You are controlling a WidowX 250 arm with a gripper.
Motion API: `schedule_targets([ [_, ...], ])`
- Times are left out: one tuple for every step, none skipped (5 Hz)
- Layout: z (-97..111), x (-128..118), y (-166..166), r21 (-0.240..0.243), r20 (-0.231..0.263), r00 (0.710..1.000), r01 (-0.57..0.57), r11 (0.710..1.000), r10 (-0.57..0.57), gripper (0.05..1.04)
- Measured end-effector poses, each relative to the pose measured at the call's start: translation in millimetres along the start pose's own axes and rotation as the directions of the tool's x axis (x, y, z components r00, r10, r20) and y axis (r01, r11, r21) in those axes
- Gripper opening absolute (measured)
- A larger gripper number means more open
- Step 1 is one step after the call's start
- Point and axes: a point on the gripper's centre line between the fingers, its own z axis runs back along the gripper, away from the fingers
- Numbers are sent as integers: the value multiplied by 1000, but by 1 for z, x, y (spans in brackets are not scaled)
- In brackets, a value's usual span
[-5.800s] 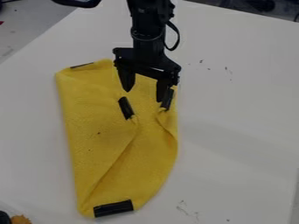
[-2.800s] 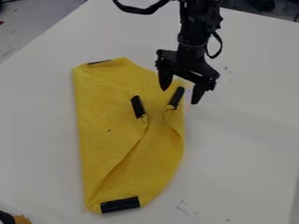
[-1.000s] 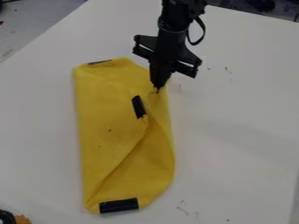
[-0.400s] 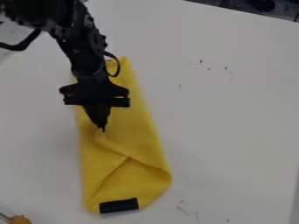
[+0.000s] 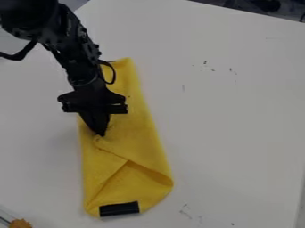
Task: Fold the cloth from right to left
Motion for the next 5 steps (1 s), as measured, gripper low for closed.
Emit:
schedule_targets([
  [13,0,11,73,-5,1000,3,997,-2,489],
  [33,13,11,113,22,999,28,993,-30,795],
  [46,16,5,134,26,997,68,989,-72,1000],
  [59,17,-5,144,19,989,142,979,-146,1003],
  [60,11,-17,125,-18,978,211,970,-210,999],
])
